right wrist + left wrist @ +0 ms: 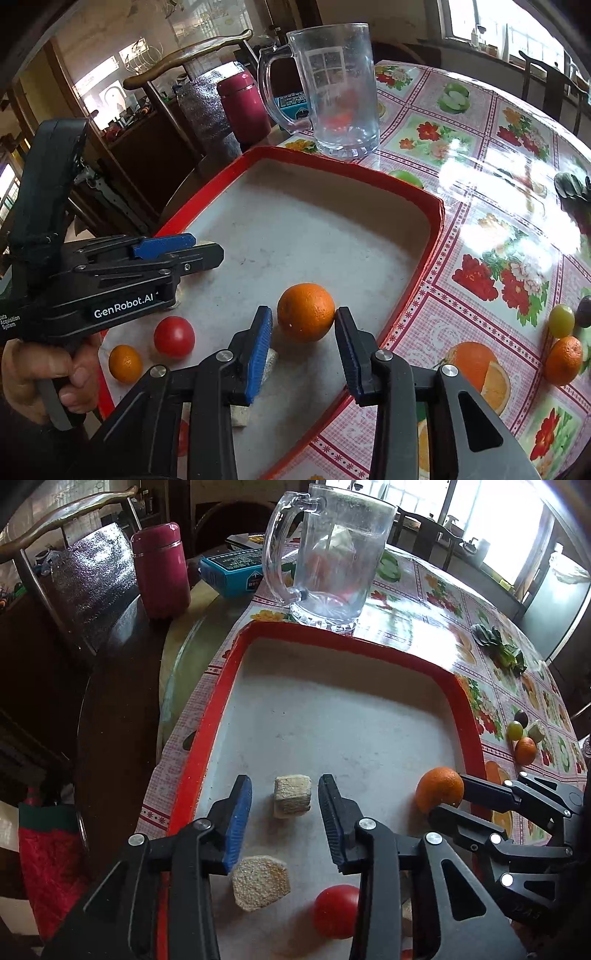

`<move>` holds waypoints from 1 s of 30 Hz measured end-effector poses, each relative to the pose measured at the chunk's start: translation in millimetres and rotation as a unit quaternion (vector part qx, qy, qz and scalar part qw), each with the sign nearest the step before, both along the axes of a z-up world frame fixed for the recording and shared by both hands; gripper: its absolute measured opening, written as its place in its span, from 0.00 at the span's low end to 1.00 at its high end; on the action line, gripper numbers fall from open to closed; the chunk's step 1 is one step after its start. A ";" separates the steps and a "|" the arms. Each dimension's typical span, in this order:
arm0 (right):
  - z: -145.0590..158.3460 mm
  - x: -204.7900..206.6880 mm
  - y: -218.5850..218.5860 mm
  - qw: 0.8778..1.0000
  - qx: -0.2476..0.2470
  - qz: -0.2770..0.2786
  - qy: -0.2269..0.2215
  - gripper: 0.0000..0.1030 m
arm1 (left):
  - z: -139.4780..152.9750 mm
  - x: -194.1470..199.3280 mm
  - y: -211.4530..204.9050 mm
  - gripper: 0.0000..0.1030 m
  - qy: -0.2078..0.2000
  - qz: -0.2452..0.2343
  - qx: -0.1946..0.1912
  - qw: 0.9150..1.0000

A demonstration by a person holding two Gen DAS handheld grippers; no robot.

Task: Organize fruits
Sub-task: 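Open the left tool to drop the block while the right tool releases the orange, then move both open tools back toward the remaining items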

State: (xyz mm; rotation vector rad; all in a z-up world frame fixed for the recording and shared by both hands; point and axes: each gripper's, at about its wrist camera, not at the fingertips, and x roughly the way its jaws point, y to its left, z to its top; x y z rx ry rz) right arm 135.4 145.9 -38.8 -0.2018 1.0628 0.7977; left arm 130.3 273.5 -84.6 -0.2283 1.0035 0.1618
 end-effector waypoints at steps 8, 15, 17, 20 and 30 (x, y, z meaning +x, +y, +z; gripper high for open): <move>22.8 -11.6 -27.5 0.999 0.027 -0.017 -0.014 0.37 | 16.2 -16.7 -8.3 0.34 -0.027 0.004 -0.002 1.000; 39.9 -20.5 -63.9 0.998 0.048 -0.041 -0.020 0.38 | 31.0 -33.5 -27.1 0.34 -0.054 -0.001 -0.017 0.998; 40.9 -21.6 -76.0 0.997 0.051 -0.052 -0.018 0.38 | 34.4 -36.8 -33.7 0.34 -0.059 -0.004 -0.020 0.998; 41.6 -22.5 -93.2 0.996 0.053 -0.068 -0.015 0.38 | 38.1 -39.9 -46.0 0.34 -0.063 -0.013 -0.016 0.998; 44.8 -33.3 -147.8 0.992 0.056 -0.108 -0.019 0.38 | 43.8 -50.1 -84.6 0.40 -0.072 -0.047 -0.017 0.996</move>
